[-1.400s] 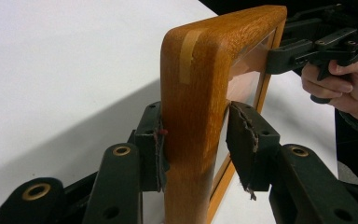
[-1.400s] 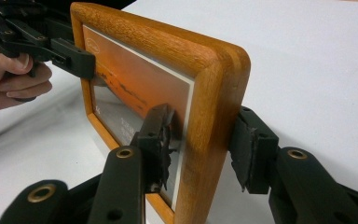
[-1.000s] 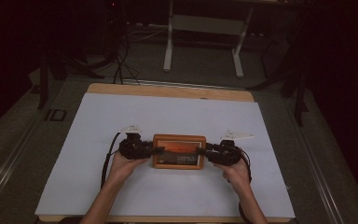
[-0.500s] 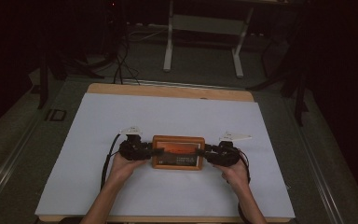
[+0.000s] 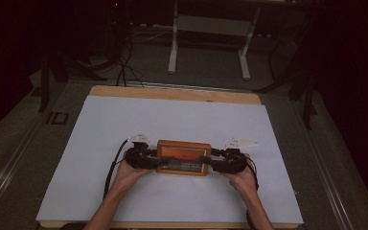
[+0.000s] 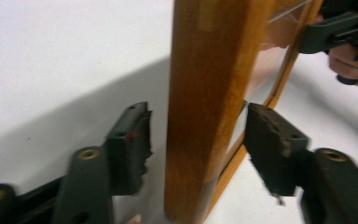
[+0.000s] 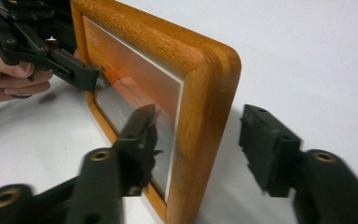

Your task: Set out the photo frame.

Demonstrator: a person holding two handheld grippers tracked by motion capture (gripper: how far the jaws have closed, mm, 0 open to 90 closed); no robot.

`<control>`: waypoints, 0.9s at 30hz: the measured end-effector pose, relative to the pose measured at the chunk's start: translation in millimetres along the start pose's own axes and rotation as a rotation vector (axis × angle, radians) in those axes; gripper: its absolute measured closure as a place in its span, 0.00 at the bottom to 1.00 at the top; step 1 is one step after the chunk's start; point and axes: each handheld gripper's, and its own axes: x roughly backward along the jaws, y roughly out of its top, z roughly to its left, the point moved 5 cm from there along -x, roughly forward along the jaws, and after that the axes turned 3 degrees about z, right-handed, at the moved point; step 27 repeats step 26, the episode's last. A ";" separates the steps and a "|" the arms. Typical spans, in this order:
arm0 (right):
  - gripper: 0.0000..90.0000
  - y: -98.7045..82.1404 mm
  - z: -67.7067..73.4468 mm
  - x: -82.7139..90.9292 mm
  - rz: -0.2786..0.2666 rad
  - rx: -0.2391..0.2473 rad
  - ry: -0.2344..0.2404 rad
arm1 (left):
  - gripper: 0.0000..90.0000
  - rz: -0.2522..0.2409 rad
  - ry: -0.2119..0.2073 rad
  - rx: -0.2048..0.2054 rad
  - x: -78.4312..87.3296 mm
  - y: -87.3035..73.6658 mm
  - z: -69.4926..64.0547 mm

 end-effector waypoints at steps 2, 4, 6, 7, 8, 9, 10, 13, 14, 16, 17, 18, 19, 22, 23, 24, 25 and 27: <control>0.43 -0.5 -1.2 3.1 -0.001 0.008 0.001 | 0.42 -0.012 0.007 0.003 3.7 0.1 0.0; 0.36 -1.0 -2.4 7.2 0.007 0.018 0.003 | 0.40 -0.021 0.007 0.000 8.9 0.1 0.1; 0.32 -1.2 -3.9 11.0 0.011 0.027 -0.006 | 0.38 -0.033 0.015 0.001 14.8 0.2 0.8; 0.31 -1.3 -4.7 13.7 0.009 0.025 -0.009 | 0.38 -0.040 0.016 0.003 18.0 0.2 1.3; 0.29 -1.2 -6.0 16.5 0.005 0.025 -0.014 | 0.38 -0.050 0.018 0.005 21.4 0.2 1.9; 0.28 -1.2 -7.4 19.4 0.000 0.026 -0.021 | 0.37 -0.061 0.021 0.010 24.8 0.1 2.6; 0.26 -1.2 -8.9 22.6 -0.006 0.027 -0.028 | 0.37 -0.071 0.022 0.015 28.3 -0.1 3.5; 0.22 -1.6 -15.1 33.2 -0.022 0.016 -0.043 | 0.35 -0.094 0.034 0.028 38.8 -1.3 6.7; 0.21 -1.9 -17.8 36.8 -0.031 0.013 -0.052 | 0.34 -0.103 0.040 0.033 42.0 -1.9 7.8; 0.16 -2.7 -24.3 43.7 -0.045 0.000 -0.078 | 0.34 -0.117 0.052 0.044 47.6 -2.9 10.5; 0.16 -3.1 -27.8 47.3 -0.055 -0.012 -0.097 | 0.33 -0.124 0.057 0.047 50.2 -3.4 12.3; 0.16 -3.4 -31.8 51.1 -0.072 -0.025 -0.122 | 0.33 -0.135 0.060 0.054 52.7 -3.6 13.9; 0.16 -3.7 -35.8 54.8 -0.087 -0.045 -0.140 | 0.33 -0.144 0.065 0.063 55.0 -3.9 15.6; 0.16 -4.5 -47.1 66.0 -0.125 -0.102 -0.196 | 0.33 -0.167 0.083 0.076 60.8 -4.2 20.3; 0.16 -4.7 -49.9 68.5 -0.134 -0.117 -0.213 | 0.33 -0.172 0.093 0.078 63.5 -4.8 22.3; 0.16 -4.9 -55.0 72.3 -0.153 -0.142 -0.238 | 0.33 -0.178 0.101 0.081 65.3 -5.0 23.9; 0.16 -5.6 -58.9 75.4 -0.164 -0.164 -0.256 | 0.33 -0.185 0.103 0.084 66.9 -5.1 25.2; 0.16 -6.0 -62.8 78.5 -0.179 -0.182 -0.274 | 0.33 -0.192 0.111 0.087 68.8 -5.2 26.7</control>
